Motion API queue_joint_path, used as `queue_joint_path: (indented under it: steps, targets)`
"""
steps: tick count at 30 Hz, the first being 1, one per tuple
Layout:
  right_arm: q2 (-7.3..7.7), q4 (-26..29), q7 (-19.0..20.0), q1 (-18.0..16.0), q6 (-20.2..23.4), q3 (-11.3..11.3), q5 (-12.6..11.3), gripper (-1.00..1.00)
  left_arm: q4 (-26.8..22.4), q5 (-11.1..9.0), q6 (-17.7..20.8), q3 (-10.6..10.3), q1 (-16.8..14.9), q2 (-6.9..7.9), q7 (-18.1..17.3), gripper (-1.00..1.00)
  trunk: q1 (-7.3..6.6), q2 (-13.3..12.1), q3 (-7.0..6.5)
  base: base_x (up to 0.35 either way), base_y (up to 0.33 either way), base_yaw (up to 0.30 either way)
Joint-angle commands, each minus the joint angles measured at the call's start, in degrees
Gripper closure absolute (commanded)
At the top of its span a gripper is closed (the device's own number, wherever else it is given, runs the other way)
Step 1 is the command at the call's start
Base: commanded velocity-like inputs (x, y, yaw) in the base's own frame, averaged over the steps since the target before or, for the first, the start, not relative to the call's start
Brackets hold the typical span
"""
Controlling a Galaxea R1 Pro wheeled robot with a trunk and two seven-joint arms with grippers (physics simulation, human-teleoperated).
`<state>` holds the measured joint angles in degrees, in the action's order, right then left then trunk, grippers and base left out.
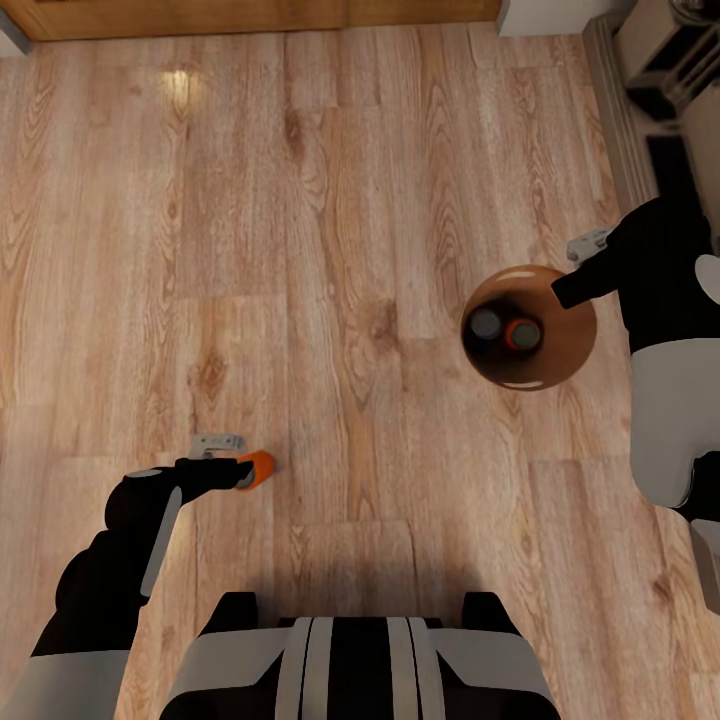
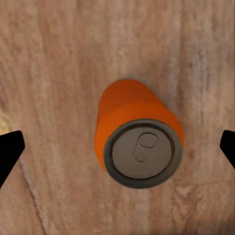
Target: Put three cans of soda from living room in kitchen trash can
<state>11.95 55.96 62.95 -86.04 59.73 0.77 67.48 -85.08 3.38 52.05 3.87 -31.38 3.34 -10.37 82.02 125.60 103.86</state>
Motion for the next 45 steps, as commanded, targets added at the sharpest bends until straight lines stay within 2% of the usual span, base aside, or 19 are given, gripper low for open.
queue_joint_path:
  steps: [1, 4, 9, 13, 17, 23, 31, 36, 45]
  targets:
    - [-0.01, 0.0, 0.2, 0.0, 0.3, 0.0, -0.3, 1.0, 0.0, 0.0, 0.0, 0.0, 0.0, 0.0, 0.0, -1.0, 0.0, 0.0, 0.0, 0.028, 0.0, 0.0]
    - [0.01, 0.0, 0.2, 0.0, 0.3, 0.0, -0.3, 1.0, -0.1, 0.0, 0.0, 0.0, 0.0, 0.0, 0.0, -1.0, 0.0, 0.0, 0.0, 0.015, 0.0, 0.0]
    - [0.07, 0.0, 0.2, 0.0, 0.3, 0.0, -0.3, 1.0, 0.0, 0.0, 0.0, 0.0, 0.0, -0.22, 0.0, -1.0, 1.09, 2.0, 0.89, 0.005, 0.0, 0.0]
    - [0.12, 0.0, 0.2, 0.0, 0.3, 0.0, -0.3, 1.0, 0.1, 0.4, 0.0, 0.0, 0.0, -1.04, 0.1, -1.0, 1.97, 3.6, 1.14, 0.001, 0.0, 0.0]
    - [0.16, 0.0, 0.2, 0.0, 0.3, 0.1, -0.3, 1.0, 0.0, 0.5, 0.0, 0.0, 0.0, -1.18, 0.0, -1.0, 1.97, 3.6, 1.14, 0.0, 0.0, 0.0]
    - [-0.05, 0.1, 0.2, 0.0, 0.3, 1.9, -0.2, 1.0, -0.1, 0.5, 0.0, -0.1, 0.0, -1.22, 0.0, -1.0, 1.97, 3.6, 1.14, 0.0, 0.0, 0.0]
    - [-0.24, 0.1, 0.2, 0.1, 0.3, 2.5, 2.8, 1.0, -0.1, 0.5, 0.0, 0.0, 0.1, -1.23, 0.0, -1.0, 1.97, 3.6, 1.14, -0.02, 0.0, 0.0]
    - [-0.27, 0.1, 0.2, 0.1, 0.3, 3.8, 3.1, 1.0, -0.1, 0.5, 0.0, 0.0, 0.1, -1.23, 0.0, -1.0, 1.97, 3.6, 1.14, -0.123, 0.0, 0.0]
    - [-0.28, 0.1, 0.2, 0.1, 0.3, 4.1, 3.2, 1.0, -0.2, 0.5, 0.0, 0.0, 0.1, -1.24, 0.0, -1.0, 1.97, 3.6, 1.14, -0.011, 0.0, 0.0]
